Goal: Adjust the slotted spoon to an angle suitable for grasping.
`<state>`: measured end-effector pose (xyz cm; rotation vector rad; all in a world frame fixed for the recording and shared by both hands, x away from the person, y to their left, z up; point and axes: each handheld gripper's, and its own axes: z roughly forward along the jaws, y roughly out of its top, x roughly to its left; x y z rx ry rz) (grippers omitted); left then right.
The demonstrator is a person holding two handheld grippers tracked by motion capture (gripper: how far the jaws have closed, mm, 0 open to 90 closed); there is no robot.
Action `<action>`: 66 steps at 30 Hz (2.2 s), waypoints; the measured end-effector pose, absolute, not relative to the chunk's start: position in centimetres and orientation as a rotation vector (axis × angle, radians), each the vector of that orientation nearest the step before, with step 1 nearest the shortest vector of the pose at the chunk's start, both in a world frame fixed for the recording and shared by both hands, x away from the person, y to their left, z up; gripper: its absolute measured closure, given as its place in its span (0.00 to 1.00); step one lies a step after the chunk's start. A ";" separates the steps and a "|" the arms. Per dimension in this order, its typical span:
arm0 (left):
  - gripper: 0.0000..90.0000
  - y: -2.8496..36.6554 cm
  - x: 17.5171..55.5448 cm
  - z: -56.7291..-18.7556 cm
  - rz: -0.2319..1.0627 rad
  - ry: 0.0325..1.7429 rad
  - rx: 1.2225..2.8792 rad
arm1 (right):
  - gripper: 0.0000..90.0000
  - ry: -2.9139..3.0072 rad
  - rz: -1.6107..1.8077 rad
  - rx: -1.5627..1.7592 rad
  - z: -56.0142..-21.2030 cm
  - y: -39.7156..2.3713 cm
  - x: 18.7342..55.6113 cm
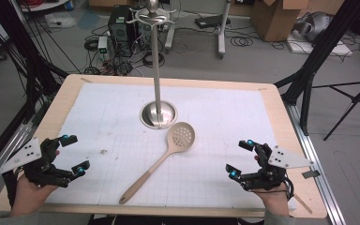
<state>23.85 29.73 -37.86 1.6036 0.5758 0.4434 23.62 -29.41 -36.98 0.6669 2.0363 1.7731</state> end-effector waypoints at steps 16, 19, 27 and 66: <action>0.02 29.9 23.5 -38.0 0.446 0.584 1.608 | 0.09 2.094 1.788 0.655 -37.1 -28.6 24.0; 0.02 30.0 23.5 -38.2 0.449 0.593 1.609 | 0.09 2.098 1.815 0.648 -37.0 -28.2 24.2; 0.02 30.1 23.0 -38.4 0.460 0.606 1.617 | 0.09 2.123 1.816 0.612 -37.0 -27.0 24.9; 0.02 32.0 20.7 -38.9 0.536 0.676 1.604 | 0.10 2.299 1.788 0.521 -38.3 -19.8 28.3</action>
